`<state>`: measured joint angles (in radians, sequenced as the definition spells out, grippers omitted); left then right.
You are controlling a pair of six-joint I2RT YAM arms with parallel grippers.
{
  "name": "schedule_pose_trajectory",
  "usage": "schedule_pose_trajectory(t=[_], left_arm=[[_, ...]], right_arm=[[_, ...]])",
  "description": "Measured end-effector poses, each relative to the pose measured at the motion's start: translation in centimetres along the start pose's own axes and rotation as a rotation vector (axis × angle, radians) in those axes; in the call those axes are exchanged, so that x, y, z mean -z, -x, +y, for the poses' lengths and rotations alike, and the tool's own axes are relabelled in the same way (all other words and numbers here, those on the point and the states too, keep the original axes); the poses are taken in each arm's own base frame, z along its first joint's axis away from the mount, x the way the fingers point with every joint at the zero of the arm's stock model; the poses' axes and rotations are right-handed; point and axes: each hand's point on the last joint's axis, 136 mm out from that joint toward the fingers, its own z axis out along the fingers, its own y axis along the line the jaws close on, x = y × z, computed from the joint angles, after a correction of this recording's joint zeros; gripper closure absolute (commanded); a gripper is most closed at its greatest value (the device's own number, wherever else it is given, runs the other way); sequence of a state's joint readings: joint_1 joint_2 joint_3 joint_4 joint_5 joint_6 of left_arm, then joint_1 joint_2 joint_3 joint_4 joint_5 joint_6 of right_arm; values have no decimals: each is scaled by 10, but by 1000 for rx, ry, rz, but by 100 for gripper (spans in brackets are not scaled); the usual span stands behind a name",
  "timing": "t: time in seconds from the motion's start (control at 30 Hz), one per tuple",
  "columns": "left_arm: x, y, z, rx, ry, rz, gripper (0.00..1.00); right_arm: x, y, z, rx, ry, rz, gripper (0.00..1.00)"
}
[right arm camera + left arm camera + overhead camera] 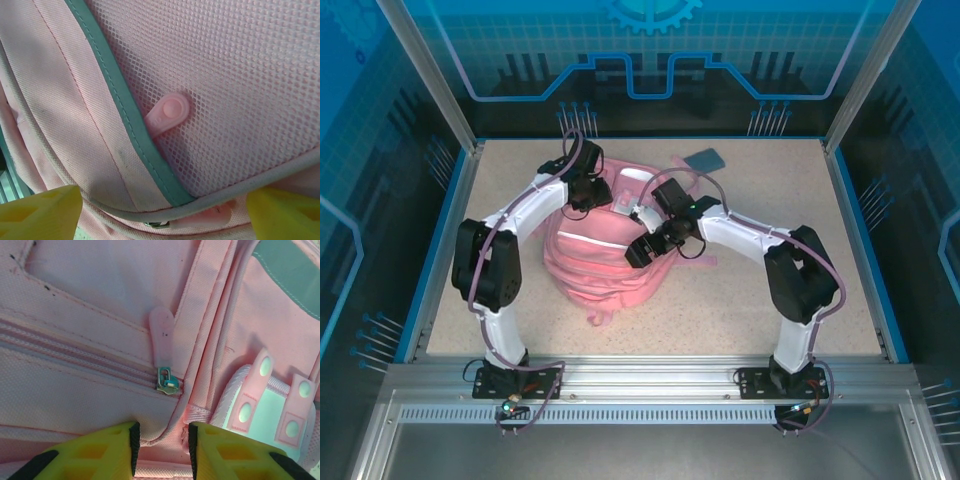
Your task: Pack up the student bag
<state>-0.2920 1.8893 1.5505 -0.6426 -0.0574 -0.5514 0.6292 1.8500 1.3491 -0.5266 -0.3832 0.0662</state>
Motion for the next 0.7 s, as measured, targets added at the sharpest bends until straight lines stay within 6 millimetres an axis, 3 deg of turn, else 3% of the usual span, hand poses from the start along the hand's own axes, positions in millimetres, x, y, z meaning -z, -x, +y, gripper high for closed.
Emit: schedule_pose_trajectory(t=[0.3, 0.4, 0.5, 0.7], left_arm=[[-6, 0, 3, 46, 38, 29, 66], [-7, 1, 3, 53, 40, 32, 65], [-7, 1, 4, 56, 44, 32, 66], [-7, 2, 4, 56, 44, 32, 65]], right_arm=[[-5, -16, 14, 64, 33, 37, 29], [-4, -21, 18, 84, 32, 42, 38], [-3, -22, 18, 98, 13, 48, 55], [-5, -24, 10, 111, -60, 57, 73]])
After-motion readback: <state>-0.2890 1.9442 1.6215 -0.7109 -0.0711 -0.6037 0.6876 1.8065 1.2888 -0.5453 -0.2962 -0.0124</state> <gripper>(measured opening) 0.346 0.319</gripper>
